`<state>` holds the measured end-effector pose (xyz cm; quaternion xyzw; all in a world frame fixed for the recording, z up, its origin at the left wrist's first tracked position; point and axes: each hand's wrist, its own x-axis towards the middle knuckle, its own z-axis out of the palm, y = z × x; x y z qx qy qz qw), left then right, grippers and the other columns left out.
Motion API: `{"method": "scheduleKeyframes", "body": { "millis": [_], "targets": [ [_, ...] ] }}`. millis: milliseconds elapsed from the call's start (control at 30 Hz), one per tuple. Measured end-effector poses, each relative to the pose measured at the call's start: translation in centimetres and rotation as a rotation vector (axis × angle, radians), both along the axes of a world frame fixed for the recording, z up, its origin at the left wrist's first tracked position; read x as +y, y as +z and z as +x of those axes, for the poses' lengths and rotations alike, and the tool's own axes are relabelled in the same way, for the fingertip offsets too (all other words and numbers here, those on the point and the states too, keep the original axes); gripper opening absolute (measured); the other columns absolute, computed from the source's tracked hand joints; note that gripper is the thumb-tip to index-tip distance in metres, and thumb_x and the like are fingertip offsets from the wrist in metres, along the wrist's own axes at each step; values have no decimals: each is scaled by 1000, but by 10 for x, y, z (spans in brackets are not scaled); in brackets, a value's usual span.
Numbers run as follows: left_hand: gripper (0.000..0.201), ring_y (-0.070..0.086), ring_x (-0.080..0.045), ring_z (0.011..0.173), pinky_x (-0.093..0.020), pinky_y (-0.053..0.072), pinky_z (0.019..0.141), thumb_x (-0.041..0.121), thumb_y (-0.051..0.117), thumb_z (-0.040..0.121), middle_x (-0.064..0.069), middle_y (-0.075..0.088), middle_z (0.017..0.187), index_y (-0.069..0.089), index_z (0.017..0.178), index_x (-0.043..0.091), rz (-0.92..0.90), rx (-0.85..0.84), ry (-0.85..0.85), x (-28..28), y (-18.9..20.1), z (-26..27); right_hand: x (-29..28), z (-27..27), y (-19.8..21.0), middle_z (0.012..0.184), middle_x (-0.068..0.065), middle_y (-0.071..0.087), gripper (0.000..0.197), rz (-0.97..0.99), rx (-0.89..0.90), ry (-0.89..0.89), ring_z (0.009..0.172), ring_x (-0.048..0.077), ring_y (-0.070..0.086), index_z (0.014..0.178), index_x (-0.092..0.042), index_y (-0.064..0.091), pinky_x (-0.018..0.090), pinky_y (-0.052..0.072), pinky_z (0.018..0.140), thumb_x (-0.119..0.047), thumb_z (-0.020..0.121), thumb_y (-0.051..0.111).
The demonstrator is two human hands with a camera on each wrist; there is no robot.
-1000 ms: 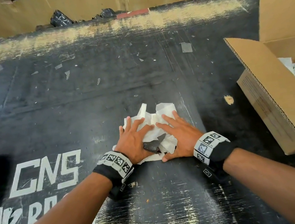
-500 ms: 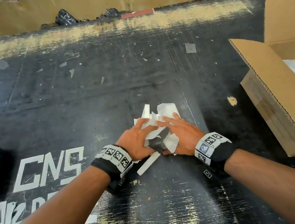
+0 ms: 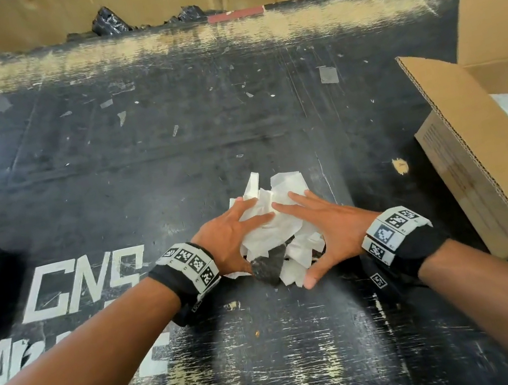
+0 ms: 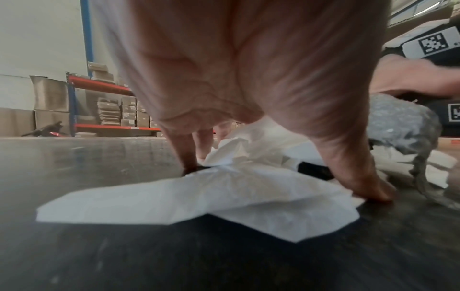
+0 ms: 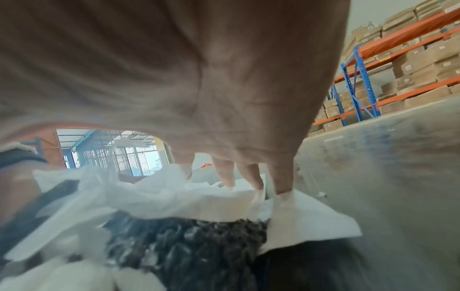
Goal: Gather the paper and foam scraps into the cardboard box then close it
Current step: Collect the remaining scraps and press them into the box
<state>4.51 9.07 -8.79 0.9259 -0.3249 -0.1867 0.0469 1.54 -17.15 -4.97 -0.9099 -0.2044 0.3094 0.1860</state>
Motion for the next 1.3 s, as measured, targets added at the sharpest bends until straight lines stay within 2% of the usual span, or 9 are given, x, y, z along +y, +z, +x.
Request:
{"method": "scheduleKeyframes", "body": {
  "millis": [200, 300, 400, 600, 733, 867, 1000, 1133, 1300],
  "targets": [
    [101, 38, -27, 144, -38, 47, 104, 65, 71, 76, -1, 6, 167, 17, 158, 42, 26, -43, 3, -6, 2, -3, 37, -9, -18, 165, -7, -16, 115, -61, -88, -114, 150, 31, -16, 148, -58, -10, 62, 3, 119, -98, 57, 47],
    [120, 26, -29, 150, -43, 44, 109, 75, 76, 62, -2, 4, 165, 12, 159, 42, -23, 39, -2, -1, -1, 0, 46, -8, -34, 166, -5, -12, 105, -124, -190, -84, 150, 38, -13, 150, -54, -9, 67, 5, 116, -83, 72, 56],
    [135, 2, -27, 155, -46, 34, 118, 84, 75, 50, 2, -7, 165, 2, 157, 47, -24, 154, 3, 4, 3, 2, 45, -5, -38, 166, -8, -7, 103, -140, -227, -92, 151, 34, -9, 153, -47, -3, 65, 9, 117, -74, 77, 61],
    [117, 3, -32, 155, -56, 27, 121, 93, 56, 64, -4, -1, 168, 9, 158, 42, -49, 84, 90, -9, 0, -12, 46, -3, -34, 166, -9, -3, 99, -166, -246, -112, 152, 31, -6, 155, -39, 6, 65, 8, 117, -72, 79, 60],
    [112, -7, -27, 156, -81, 12, 110, 90, 57, 67, 1, -6, 168, 10, 158, 43, 24, 49, 119, -12, -4, -18, 39, -9, -26, 163, -7, -22, 118, -228, -257, -162, 147, 39, -24, 152, -47, -10, 79, -7, 104, -87, 64, 57],
    [112, -21, -28, 153, -84, 5, 105, 84, 60, 71, 3, -17, 167, 4, 159, 43, 9, 96, 153, -14, -9, -25, 33, -22, -30, 157, -6, -37, 125, -211, -136, -241, 144, 40, -30, 148, -51, -22, 80, 3, 104, -83, 63, 65],
    [100, -3, -36, 155, -63, 21, 120, 68, 68, 80, -7, -3, 169, 18, 160, 35, -88, 91, 143, -16, -9, -24, 36, -26, -34, 162, -4, -26, 110, -174, -135, -219, 149, 35, -21, 153, -46, -11, 69, 5, 113, -61, 79, 70],
    [75, 39, -33, 145, -45, 43, 110, 41, 68, 91, -4, 12, 169, 31, 157, 34, -81, 25, 191, -23, -4, -22, 40, -16, -25, 167, -1, -1, 89, -180, -211, -196, 152, 35, -2, 157, -32, 10, 57, 21, 117, -18, 90, 67],
    [55, 60, -23, 126, -34, 46, 102, 28, 60, 94, 5, 37, 161, 49, 146, 40, -71, -31, 233, -36, 7, -23, 45, -13, -23, 160, -3, 30, 69, -141, -270, -220, 144, 31, 33, 149, -29, 37, 45, 41, 106, -12, 87, 62]
  ]
}}
